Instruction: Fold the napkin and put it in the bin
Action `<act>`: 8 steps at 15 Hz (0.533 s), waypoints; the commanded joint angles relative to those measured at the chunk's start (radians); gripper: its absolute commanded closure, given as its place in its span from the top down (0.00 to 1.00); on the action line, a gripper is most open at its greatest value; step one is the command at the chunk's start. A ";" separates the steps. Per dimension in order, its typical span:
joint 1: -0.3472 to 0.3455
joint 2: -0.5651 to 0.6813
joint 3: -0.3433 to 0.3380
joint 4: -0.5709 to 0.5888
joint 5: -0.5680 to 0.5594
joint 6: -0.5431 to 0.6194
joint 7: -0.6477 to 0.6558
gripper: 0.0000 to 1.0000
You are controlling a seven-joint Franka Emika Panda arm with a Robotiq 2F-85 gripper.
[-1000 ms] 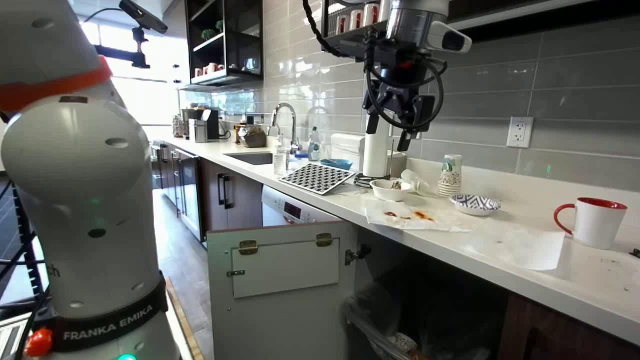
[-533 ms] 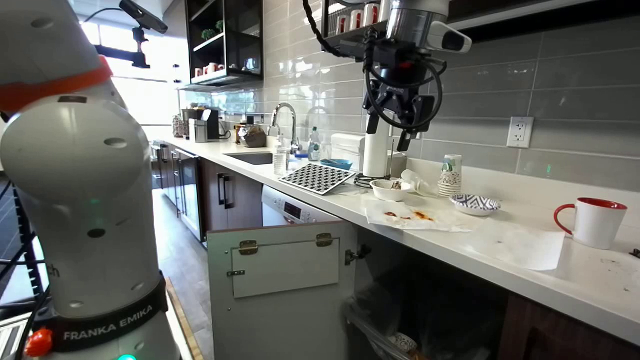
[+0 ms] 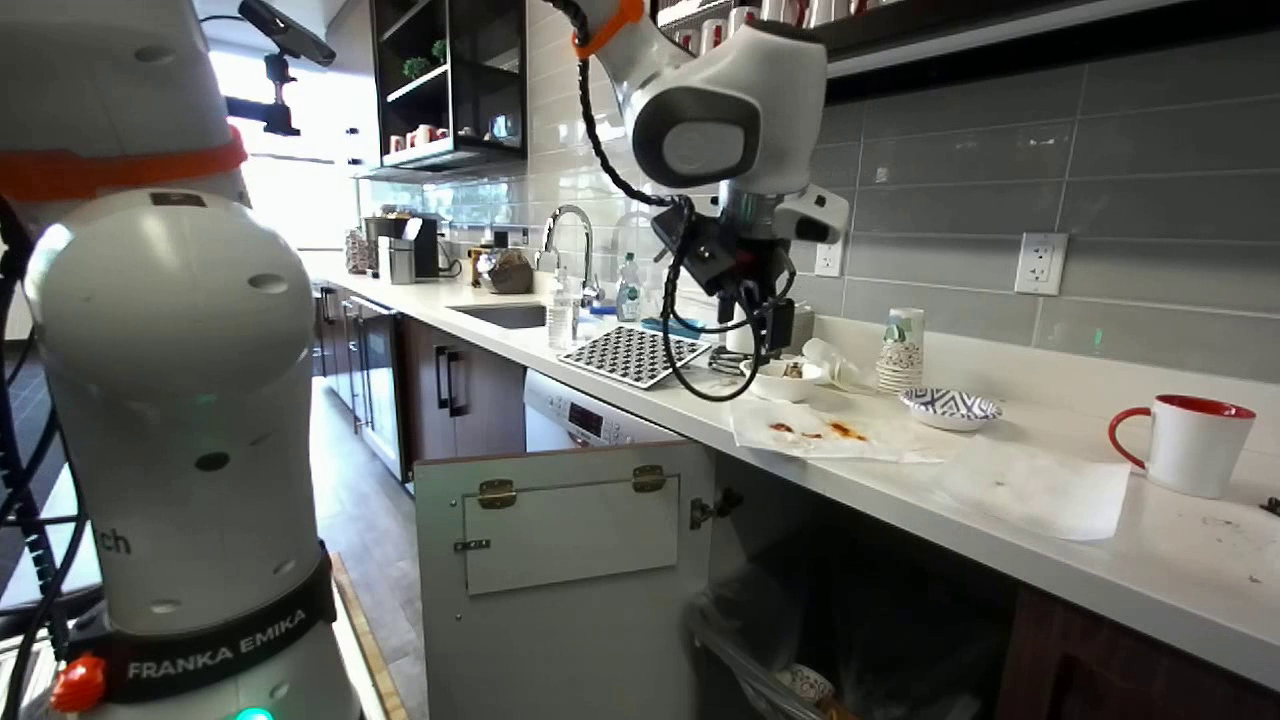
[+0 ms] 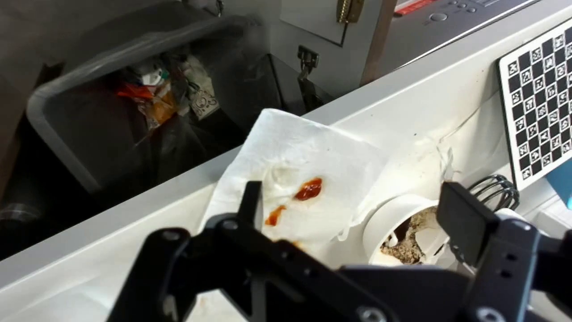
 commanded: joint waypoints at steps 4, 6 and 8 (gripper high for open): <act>0.086 0.127 0.048 -0.054 0.118 0.251 -0.299 1.00; 0.082 0.162 0.057 -0.057 0.054 0.274 -0.326 1.00; 0.084 0.186 0.056 -0.048 0.036 0.276 -0.355 1.00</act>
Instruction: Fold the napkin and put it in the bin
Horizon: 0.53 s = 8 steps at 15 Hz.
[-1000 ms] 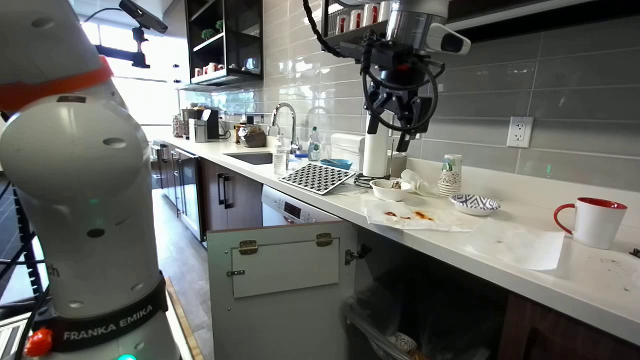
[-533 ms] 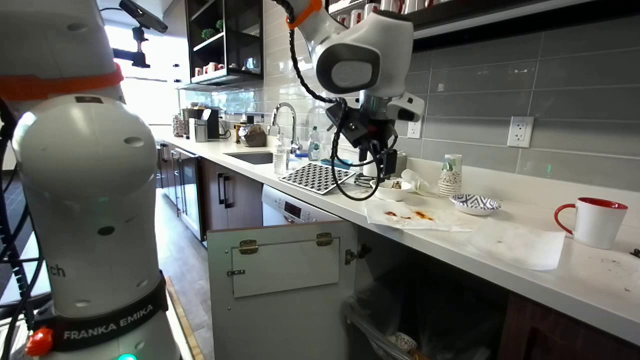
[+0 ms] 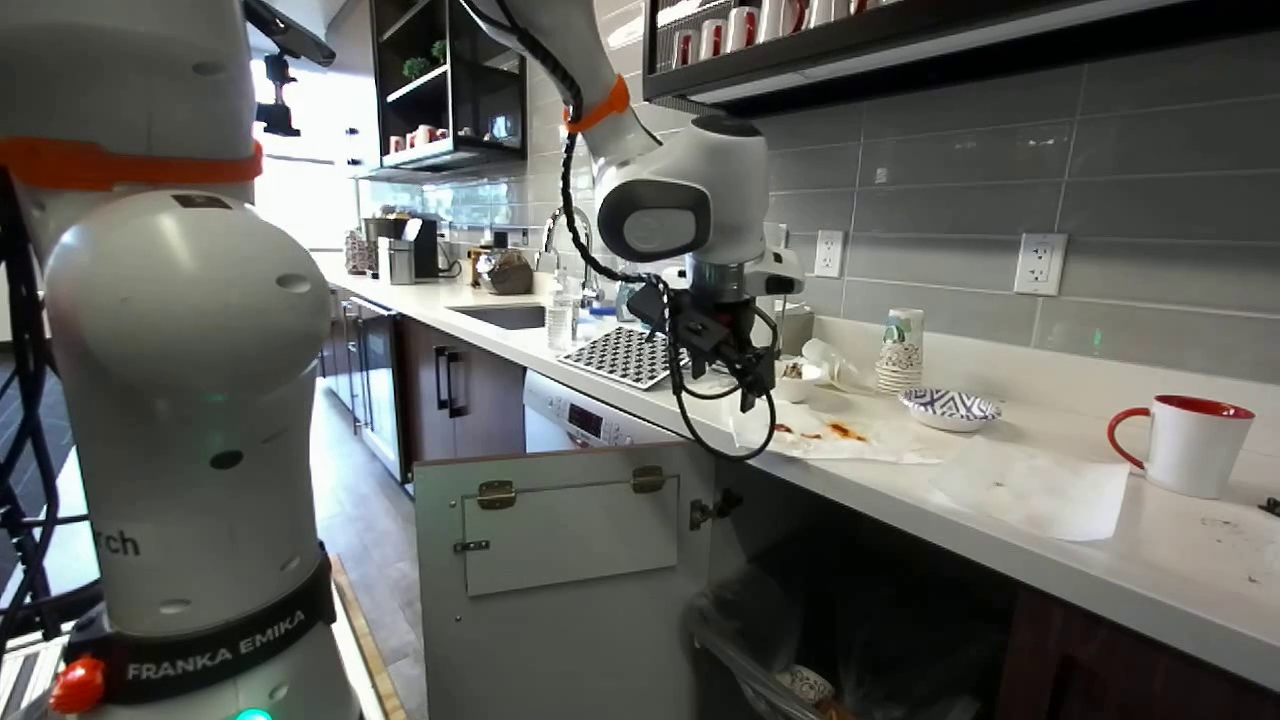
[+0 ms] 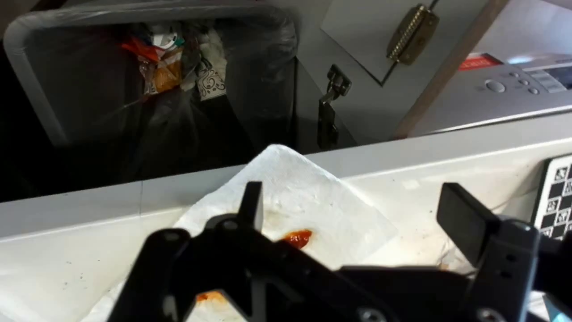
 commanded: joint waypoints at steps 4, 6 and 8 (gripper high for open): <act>0.001 0.028 0.000 0.010 0.022 0.006 -0.051 1.00; 0.001 0.028 0.000 0.013 0.025 0.006 -0.056 1.00; 0.014 0.061 0.023 0.012 -0.091 0.034 -0.024 1.00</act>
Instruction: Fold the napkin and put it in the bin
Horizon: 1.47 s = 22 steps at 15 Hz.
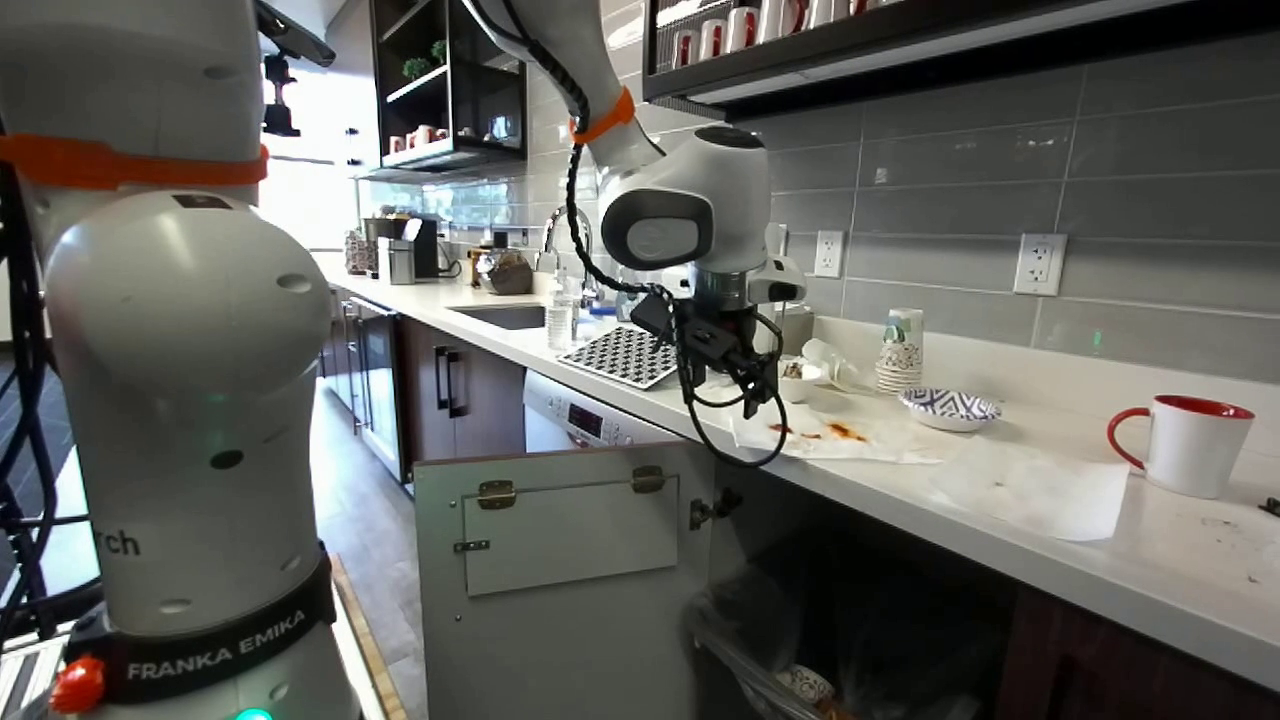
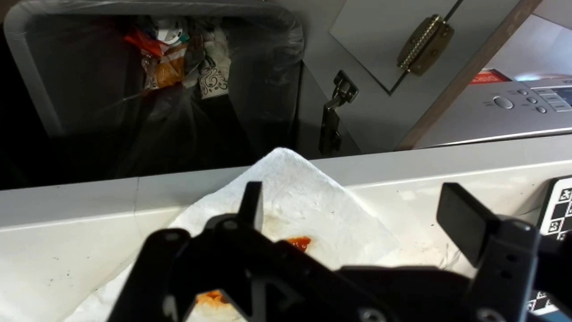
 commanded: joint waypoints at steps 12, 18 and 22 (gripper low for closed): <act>0.322 0.227 -0.362 0.022 -1.031 0.314 0.397 1.00; 0.461 0.188 -0.467 0.061 -1.163 0.275 0.562 1.00; 0.485 0.167 -0.444 0.045 -1.141 0.189 0.546 1.00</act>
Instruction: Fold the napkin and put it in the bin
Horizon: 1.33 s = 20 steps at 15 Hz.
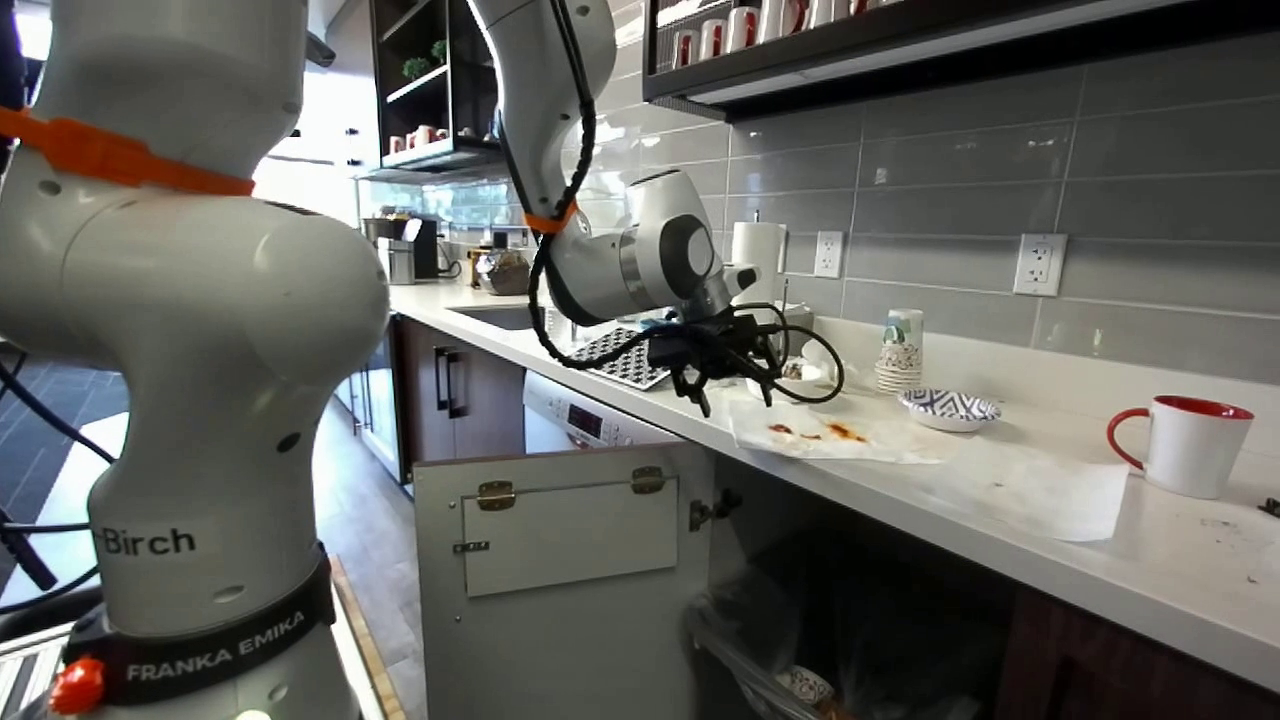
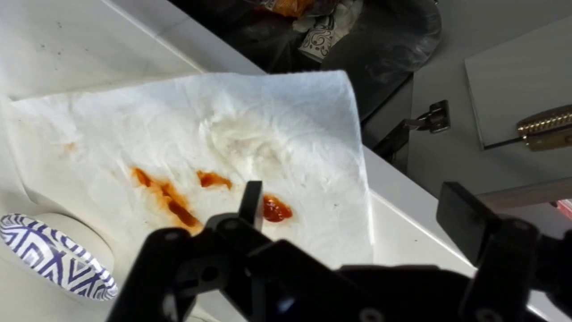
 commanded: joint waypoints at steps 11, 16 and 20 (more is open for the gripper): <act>0.078 0.052 -0.066 0.009 -0.106 -0.045 0.105 1.00; 0.114 0.097 -0.125 0.031 -0.173 -0.004 0.188 0.84; 0.132 0.128 -0.148 0.038 -0.173 0.029 0.203 0.47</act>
